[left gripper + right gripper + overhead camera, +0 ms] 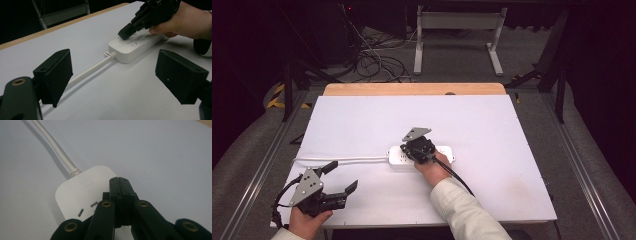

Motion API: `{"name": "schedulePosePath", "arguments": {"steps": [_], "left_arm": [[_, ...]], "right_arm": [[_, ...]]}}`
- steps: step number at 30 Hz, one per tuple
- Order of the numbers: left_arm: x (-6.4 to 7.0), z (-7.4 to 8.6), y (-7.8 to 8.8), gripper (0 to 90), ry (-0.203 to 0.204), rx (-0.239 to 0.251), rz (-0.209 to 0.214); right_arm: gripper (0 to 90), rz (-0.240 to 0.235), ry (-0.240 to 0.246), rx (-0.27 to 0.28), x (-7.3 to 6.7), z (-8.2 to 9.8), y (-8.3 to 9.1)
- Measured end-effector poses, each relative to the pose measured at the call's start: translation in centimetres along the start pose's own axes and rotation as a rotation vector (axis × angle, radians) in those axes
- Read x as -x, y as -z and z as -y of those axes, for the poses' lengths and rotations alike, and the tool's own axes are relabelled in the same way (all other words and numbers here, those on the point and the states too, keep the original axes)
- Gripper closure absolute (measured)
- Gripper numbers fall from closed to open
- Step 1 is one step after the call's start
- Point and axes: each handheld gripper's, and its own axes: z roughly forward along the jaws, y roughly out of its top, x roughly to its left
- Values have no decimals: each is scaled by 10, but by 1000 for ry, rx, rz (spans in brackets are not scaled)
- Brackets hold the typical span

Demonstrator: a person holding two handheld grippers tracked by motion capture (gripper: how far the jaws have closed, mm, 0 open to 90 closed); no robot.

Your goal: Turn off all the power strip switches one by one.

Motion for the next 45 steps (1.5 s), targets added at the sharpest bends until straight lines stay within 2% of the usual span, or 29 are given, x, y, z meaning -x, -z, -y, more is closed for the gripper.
{"name": "schedulePosePath", "arguments": {"steps": [4, 8, 14, 17, 23, 35, 45], "left_arm": [[-1, 0, 1, 151, -2, -1, -1], [-3, 1, 0, 151, 4, -1, 0], [-3, 1, 0, 151, 9, -2, 2], [-3, 1, 0, 151, 8, 1, -1], [-4, 1, 1, 151, 14, 1, -1], [-4, 1, 1, 151, 10, 1, -6], [-5, 1, 2, 151, 12, 0, -7]], "right_arm": [[900, -7, -4, 8, 2, 1, 0], [900, 26, 29, 1, 0, -4, 4], [900, 6, 26, 57, 2, -6, 13], [900, 2, 30, 67, 3, -8, 18], [900, 5, -18, 85, 15, -10, 33], [900, 36, -42, 40, 32, 5, 42], [900, 18, -32, -11, 28, 13, 32]]}}
